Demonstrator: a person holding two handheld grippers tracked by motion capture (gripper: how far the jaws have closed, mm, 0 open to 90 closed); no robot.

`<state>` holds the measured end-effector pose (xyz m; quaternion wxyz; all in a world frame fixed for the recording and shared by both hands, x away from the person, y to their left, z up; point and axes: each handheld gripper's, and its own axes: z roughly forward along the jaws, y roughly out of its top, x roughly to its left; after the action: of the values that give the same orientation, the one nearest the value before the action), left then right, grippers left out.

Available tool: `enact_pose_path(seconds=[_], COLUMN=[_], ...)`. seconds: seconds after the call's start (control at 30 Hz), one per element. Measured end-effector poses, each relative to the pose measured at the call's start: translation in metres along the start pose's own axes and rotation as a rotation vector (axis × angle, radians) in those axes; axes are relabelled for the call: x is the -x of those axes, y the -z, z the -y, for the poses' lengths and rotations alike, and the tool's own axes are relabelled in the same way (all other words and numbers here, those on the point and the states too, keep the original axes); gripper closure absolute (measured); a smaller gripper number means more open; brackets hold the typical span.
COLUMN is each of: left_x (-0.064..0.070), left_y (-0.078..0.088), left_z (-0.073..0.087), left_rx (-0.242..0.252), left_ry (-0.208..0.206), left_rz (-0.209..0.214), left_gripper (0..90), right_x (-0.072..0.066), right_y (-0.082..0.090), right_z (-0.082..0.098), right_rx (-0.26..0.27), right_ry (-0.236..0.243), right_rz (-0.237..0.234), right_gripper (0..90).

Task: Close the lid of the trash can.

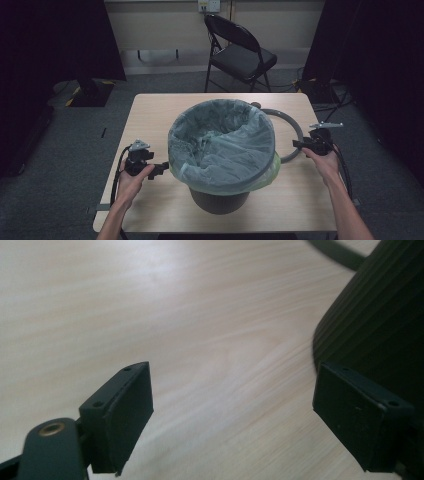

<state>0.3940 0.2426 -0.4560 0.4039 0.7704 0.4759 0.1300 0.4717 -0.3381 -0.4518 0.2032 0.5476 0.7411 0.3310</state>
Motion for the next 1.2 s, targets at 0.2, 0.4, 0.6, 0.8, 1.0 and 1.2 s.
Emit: enact_pose_path(seconds=[0.2,0.4,0.6,0.8,1.0,1.2], left_x=[-0.001,0.004,0.009,0.012,0.009,0.008], left_y=[-0.010,-0.021,-0.026,-0.031,-0.032,-0.033], left_z=[0.021,0.026,0.033,0.035,0.036,0.035], left_rx=[-0.089,-0.110,-0.067,-0.053,-0.046,-0.049], left_ry=[-0.016,-0.048,-0.074,-0.094,-0.117,-0.119], left_rz=[-0.041,-0.071,-0.132,-0.149,-0.143,-0.150], left_gripper=[16.1,16.3,15.1,10.7,7.8,6.1], right_x=[0.001,0.001,0.003,0.007,0.008,0.006], right_y=[-0.008,-0.016,-0.020,-0.022,-0.022,-0.027], right_z=[0.011,0.016,0.017,0.018,0.014,0.005], right_rx=[-0.052,-0.064,-0.112,-0.116,-0.155,-0.186], right_ry=[0.003,-0.025,-0.039,-0.020,-0.040,-0.059], right_rz=[0.043,0.049,0.087,0.116,0.122,0.142], right_gripper=[47.9,48.5,51.3,54.2,52.2,59.4])
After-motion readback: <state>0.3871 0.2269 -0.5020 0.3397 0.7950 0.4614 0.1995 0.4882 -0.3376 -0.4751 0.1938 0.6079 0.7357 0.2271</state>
